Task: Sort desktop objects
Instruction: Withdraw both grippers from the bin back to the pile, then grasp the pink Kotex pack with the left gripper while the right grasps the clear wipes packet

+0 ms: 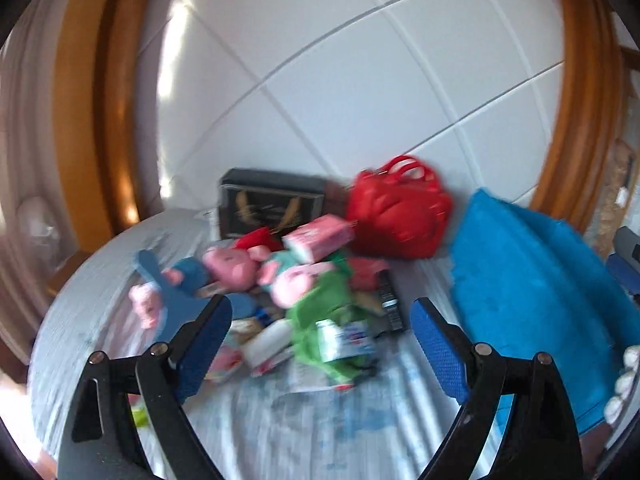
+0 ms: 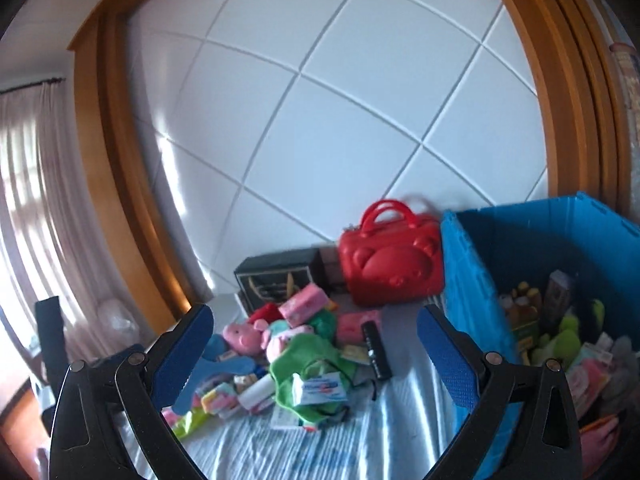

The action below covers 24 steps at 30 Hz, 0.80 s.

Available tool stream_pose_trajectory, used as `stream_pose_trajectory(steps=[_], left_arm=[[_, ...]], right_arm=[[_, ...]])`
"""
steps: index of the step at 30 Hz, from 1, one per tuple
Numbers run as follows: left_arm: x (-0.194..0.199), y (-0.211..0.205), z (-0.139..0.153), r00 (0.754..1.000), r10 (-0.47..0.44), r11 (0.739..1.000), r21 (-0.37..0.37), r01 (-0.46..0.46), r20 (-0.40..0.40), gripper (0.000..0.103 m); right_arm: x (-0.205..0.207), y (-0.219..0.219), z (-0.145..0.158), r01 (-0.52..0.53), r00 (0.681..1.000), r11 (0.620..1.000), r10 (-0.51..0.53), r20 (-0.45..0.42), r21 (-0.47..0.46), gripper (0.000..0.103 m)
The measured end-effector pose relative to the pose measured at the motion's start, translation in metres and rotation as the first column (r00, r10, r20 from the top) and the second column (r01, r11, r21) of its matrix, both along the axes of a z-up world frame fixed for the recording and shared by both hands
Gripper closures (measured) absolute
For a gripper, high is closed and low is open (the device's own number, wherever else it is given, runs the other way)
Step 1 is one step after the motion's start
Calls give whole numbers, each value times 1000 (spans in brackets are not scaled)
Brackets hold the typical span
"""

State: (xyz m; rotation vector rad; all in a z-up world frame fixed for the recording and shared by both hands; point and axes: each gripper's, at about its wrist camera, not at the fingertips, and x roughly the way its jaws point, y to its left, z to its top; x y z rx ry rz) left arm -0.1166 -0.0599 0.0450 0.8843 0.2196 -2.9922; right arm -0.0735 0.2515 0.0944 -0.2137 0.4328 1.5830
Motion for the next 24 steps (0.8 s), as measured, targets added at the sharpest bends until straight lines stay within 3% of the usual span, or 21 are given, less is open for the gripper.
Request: stream_pose_trajectory(steps=[2, 5, 6, 11, 14, 20, 24], left_arm=[[-2, -25, -18, 998, 38, 999, -25, -37, 47, 11], [-5, -63, -45, 994, 61, 998, -4, -61, 95, 11], [-6, -72, -53, 992, 74, 997, -12, -73, 106, 11], [-19, -94, -98, 982, 80, 995, -69, -69, 171, 11], [-39, -107, -131, 965, 80, 996, -57, -67, 249, 11], [-89, -115, -173, 941, 51, 998, -43, -38, 335, 11], [-128, -118, -209, 906, 1, 999, -44, 19, 424, 11]], right_arm=[[-9, 14, -25, 12, 1000, 998, -12, -4, -53, 0], [-11, 33, -60, 40, 999, 989, -39, 11, -139, 0], [-10, 39, -70, -91, 995, 984, 98, 35, -153, 0], [-6, 62, -114, -31, 996, 966, 53, 78, -258, 0], [0, 74, -132, 7, 996, 952, 22, 90, -305, 0], [4, 101, -163, 47, 994, 920, -6, 106, -389, 0], [2, 121, -187, 48, 993, 891, 4, 114, -451, 0]])
